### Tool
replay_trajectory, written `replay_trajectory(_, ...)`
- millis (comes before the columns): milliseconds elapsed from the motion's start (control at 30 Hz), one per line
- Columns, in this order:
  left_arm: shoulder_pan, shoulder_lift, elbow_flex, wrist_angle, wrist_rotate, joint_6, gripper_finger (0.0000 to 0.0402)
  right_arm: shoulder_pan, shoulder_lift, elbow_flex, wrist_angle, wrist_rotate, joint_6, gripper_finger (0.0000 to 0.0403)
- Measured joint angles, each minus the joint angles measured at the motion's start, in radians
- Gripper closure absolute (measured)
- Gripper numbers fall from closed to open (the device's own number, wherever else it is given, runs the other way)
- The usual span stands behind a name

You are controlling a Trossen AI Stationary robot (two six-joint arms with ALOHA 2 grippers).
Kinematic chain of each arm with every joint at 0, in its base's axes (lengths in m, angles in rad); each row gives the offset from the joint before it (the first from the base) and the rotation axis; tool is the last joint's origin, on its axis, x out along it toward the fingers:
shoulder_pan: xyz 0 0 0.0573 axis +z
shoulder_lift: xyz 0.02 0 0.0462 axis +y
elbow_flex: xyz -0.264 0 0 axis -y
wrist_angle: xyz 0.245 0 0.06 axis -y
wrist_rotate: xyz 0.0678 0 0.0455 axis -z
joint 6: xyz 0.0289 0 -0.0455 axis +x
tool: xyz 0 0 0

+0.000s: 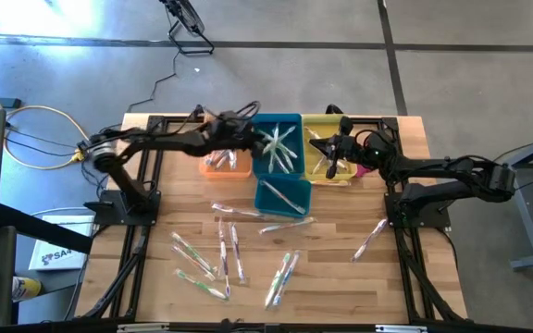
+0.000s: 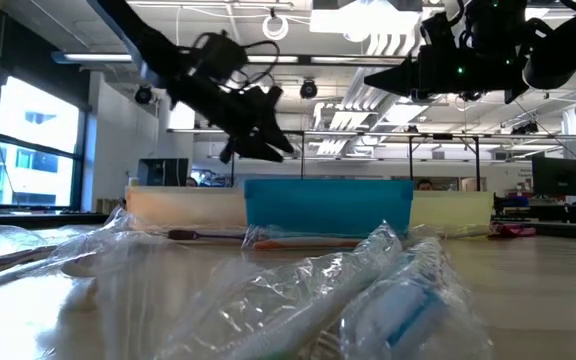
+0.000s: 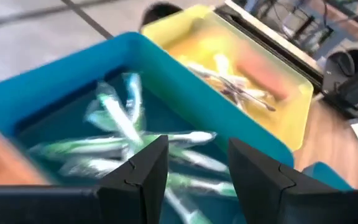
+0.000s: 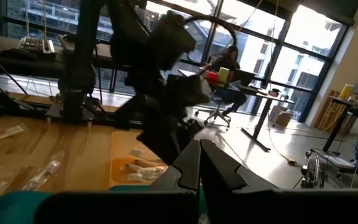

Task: Pick & Place Toothbrushes
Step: Put the violet toothbrush into the yellow bin

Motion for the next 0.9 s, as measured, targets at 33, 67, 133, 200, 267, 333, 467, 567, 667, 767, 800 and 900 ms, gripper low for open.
replay_trajectory(33, -0.007, -0.032, -0.042, 0.024, -0.011, 0.000, 0.0241, 0.000, 0.000, 0.000, -0.001, 0.000, 0.000, 0.0401)
replay_trajectory(67, -0.013, -0.064, -0.080, 0.043, -0.023, 0.000, 0.0241, 0.000, 0.000, 0.000, -0.001, 0.000, 0.000, 0.0401)
replay_trajectory(133, -0.035, -0.132, -0.161, 0.103, -0.031, 0.000, 0.0241, 0.000, 0.000, 0.000, -0.001, 0.000, 0.000, 0.0401)
replay_trajectory(200, -0.062, -0.200, -0.233, 0.168, -0.030, 0.000, 0.0241, 0.000, 0.000, 0.000, -0.001, 0.000, 0.000, 0.0401)
replay_trajectory(267, -0.089, -0.266, -0.298, 0.202, -0.029, 0.001, 0.0241, 0.000, 0.000, 0.000, 0.000, 0.000, 0.001, 0.0401)
replay_trajectory(333, -0.117, -0.330, -0.347, 0.207, -0.035, 0.004, 0.0241, 0.000, 0.000, 0.000, 0.000, 0.000, 0.003, 0.0401)
replay_trajectory(467, -0.177, -0.463, -0.416, 0.211, -0.037, 0.022, 0.0241, 0.000, 0.000, 0.000, 0.000, 0.000, 0.004, 0.0401)
replay_trajectory(567, -0.218, -0.557, -0.458, 0.211, -0.037, 0.054, 0.0241, 0.000, 0.000, 0.000, 0.000, 0.000, 0.019, 0.0401)
replay_trajectory(667, -0.248, -0.653, -0.495, 0.207, -0.043, 0.068, 0.0241, 0.000, 0.000, 0.000, 0.000, 0.000, 0.028, 0.0401)
replay_trajectory(767, -0.279, -0.725, -0.512, 0.186, -0.025, 0.041, 0.0241, 0.000, 0.000, 0.000, 0.000, 0.000, 0.029, 0.0401)
replay_trajectory(800, -0.289, -0.740, -0.513, 0.186, -0.019, 0.012, 0.0241, 0.000, 0.000, 0.000, 0.000, 0.000, 0.030, 0.0401)
replay_trajectory(900, -0.313, -0.773, -0.513, 0.187, 0.005, -0.097, 0.0241, 0.000, 0.000, 0.000, 0.000, 0.000, 0.030, 0.0401)
